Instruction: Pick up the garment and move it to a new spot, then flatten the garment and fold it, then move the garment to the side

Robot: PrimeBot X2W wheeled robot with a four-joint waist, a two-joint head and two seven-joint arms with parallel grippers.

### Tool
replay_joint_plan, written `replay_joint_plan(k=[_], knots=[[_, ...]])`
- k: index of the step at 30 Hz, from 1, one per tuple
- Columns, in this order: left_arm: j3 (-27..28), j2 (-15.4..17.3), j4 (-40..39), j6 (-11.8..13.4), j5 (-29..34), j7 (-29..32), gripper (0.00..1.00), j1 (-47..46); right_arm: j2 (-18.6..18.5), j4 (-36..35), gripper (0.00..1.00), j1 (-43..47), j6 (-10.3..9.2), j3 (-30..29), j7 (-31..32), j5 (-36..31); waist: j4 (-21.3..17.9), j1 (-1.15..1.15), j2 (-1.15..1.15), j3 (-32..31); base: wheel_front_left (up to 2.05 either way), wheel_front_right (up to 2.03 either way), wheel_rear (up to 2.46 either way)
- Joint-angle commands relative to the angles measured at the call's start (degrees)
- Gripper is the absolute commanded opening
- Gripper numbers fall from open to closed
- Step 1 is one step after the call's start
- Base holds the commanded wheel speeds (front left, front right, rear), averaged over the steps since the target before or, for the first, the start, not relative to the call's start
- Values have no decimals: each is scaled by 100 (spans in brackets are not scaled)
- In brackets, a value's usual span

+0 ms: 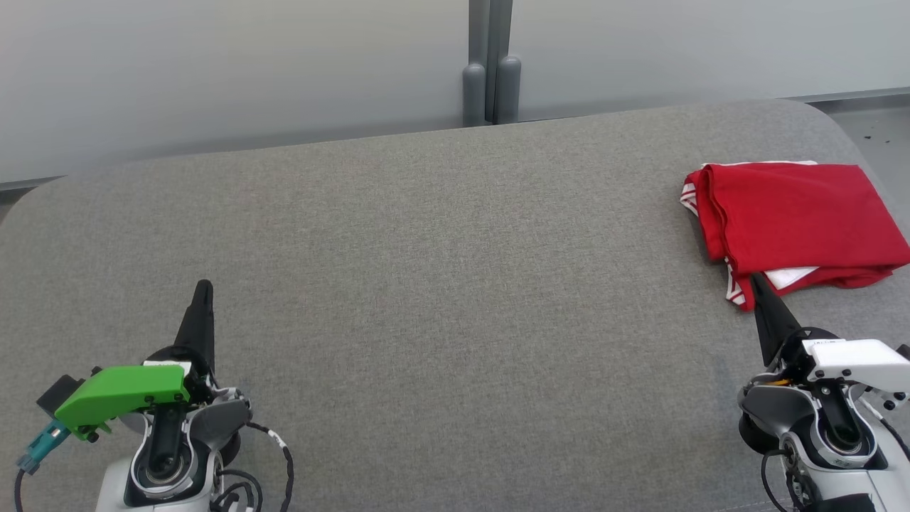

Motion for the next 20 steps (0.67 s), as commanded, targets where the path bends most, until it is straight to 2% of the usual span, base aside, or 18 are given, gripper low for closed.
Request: replay_joint_plan(k=[1, 20], knots=[[21, 1, 3, -17, -1, 12, 0, -68, -41, -9, 0, 14, 4, 7, -19, 35, 0, 0, 0, 0, 0, 0, 0], [22, 0, 3, -16, 0, 12, 0, -68, -81, -19, 0, 23, 4, 68, -58, 89, 0, 0, 0, 0, 0, 0, 0]])
